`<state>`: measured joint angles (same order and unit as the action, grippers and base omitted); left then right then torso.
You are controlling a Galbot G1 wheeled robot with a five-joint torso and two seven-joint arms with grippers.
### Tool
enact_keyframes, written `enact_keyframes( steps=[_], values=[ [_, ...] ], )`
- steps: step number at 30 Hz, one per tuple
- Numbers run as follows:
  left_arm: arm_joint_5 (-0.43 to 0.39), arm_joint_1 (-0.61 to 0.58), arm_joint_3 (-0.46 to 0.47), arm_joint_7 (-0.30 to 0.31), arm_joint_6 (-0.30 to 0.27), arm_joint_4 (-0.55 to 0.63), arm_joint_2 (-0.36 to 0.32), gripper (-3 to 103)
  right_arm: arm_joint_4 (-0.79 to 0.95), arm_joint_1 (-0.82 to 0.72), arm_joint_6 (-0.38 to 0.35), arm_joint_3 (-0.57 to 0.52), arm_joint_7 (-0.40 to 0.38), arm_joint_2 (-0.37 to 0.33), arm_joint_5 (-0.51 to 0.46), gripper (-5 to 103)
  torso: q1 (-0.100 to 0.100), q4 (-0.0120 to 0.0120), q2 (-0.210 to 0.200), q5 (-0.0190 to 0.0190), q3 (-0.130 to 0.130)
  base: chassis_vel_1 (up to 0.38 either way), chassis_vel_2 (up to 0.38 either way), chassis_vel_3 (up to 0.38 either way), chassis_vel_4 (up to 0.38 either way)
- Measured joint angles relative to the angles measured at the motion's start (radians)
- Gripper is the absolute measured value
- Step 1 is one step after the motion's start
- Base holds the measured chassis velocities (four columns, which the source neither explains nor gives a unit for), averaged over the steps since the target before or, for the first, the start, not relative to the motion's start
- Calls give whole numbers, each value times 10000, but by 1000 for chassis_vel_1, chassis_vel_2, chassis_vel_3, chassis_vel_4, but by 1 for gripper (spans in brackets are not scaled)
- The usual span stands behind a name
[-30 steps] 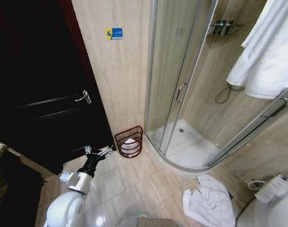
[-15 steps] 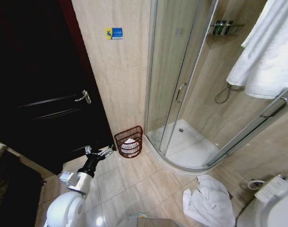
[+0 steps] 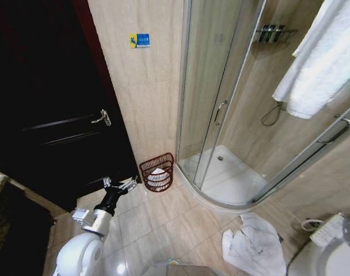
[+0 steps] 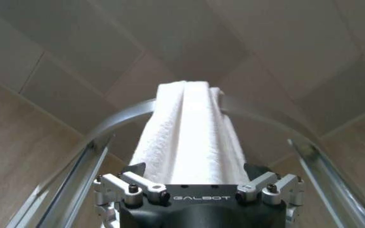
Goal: Discard the used towel into the hamper.
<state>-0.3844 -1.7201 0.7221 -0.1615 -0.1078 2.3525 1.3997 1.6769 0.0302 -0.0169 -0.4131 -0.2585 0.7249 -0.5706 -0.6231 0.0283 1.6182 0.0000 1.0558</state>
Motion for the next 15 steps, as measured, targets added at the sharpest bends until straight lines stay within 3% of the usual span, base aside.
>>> enact_keyframes(
  steps=[4,7,11,15],
  values=[
    [1,-4,0,0,0,0,-2,99,-831,1546,-447,1029,-88,212,-4,100,-1,1,0,-1,0,0,0,0,0],
    [0,-4,1,0,0,0,-1,99,-2050,3252,-646,2126,-102,782,282,100,-2,5,0,0,1,0,0,0,0],
    [0,-3,2,1,0,0,0,99,-2686,4121,-748,2597,-55,1091,678,100,-2,6,-1,0,1,0,0,0,0],
    [0,-2,1,0,0,0,-1,99,-3339,5159,-1096,3036,-22,1321,1670,100,0,4,0,-5,-1,0,0,0,0]
  ],
)
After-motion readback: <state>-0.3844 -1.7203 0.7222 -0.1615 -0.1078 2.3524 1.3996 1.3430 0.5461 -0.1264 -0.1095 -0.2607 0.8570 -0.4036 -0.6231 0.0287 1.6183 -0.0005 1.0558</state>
